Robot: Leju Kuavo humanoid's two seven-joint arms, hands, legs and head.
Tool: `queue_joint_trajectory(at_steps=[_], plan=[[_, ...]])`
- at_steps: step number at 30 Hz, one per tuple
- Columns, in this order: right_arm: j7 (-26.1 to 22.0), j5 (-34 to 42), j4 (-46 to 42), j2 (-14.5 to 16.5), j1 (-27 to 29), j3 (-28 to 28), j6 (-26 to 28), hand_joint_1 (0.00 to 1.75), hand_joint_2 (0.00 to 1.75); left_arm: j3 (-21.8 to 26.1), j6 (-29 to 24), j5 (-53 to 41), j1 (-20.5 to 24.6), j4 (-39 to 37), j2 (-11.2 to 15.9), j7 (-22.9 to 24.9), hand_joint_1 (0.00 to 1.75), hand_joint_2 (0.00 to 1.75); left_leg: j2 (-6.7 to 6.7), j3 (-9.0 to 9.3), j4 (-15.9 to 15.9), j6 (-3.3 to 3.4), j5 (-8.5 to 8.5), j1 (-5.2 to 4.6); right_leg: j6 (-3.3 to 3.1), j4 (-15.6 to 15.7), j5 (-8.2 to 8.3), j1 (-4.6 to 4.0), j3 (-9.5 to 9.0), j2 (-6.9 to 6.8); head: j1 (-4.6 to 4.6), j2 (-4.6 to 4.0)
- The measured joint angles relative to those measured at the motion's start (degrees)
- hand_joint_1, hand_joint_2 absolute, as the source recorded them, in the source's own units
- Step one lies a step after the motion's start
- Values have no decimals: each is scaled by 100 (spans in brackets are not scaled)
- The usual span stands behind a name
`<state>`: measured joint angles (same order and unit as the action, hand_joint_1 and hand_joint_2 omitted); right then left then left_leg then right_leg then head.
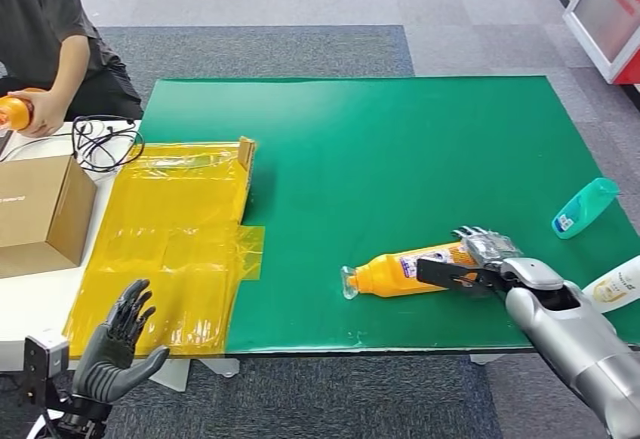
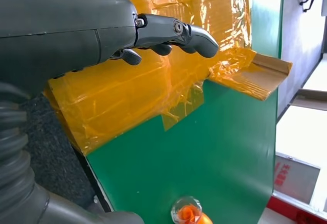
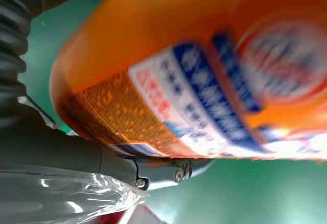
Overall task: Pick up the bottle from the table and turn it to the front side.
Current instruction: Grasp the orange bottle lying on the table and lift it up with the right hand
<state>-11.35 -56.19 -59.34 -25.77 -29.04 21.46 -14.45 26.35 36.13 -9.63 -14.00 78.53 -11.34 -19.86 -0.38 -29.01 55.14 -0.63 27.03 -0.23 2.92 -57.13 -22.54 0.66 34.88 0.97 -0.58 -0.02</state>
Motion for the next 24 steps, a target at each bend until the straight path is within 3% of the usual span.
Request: queue_joint_trajectory(at_steps=[1,2,11,24], plan=[[-38,75,113,-15,-69,57,-31,172,175,-33,-21,28,0,-22,32,-8,0,175,0,2,0,0,0,0,0,0,0,0,-1,1,1,0],[-74,150,215,-32,-128,115,-79,175,175,-64,-36,50,1,-43,64,-14,0,175,0,4,0,0,0,0,0,0,0,-1,-3,1,1,0],[-172,580,524,-186,-370,469,-71,175,175,-217,-81,166,-12,-180,244,-36,0,175,-1,25,1,3,-1,-4,4,2,2,1,-28,-2,1,0],[211,979,-399,-375,192,382,332,175,175,-283,-92,299,-128,-152,248,118,0,175,-1,21,0,4,0,-3,4,2,2,1,-23,-1,0,0]])
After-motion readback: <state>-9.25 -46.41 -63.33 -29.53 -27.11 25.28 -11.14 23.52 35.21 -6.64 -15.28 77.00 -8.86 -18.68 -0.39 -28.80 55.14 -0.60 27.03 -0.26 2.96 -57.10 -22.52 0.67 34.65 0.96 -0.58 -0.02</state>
